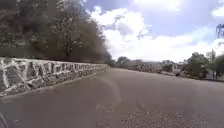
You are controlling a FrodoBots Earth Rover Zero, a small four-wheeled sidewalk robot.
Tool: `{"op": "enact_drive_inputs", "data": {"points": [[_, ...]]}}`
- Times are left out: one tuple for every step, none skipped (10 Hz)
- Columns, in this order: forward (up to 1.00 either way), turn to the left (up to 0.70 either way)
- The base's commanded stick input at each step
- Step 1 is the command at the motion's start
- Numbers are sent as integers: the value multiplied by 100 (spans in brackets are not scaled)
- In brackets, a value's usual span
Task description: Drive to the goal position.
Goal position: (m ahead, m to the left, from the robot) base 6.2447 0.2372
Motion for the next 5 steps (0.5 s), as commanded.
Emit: {"op": "enact_drive_inputs", "data": {"points": [[70,0],[70,0],[70,0],[70,0],[70,0]]}}
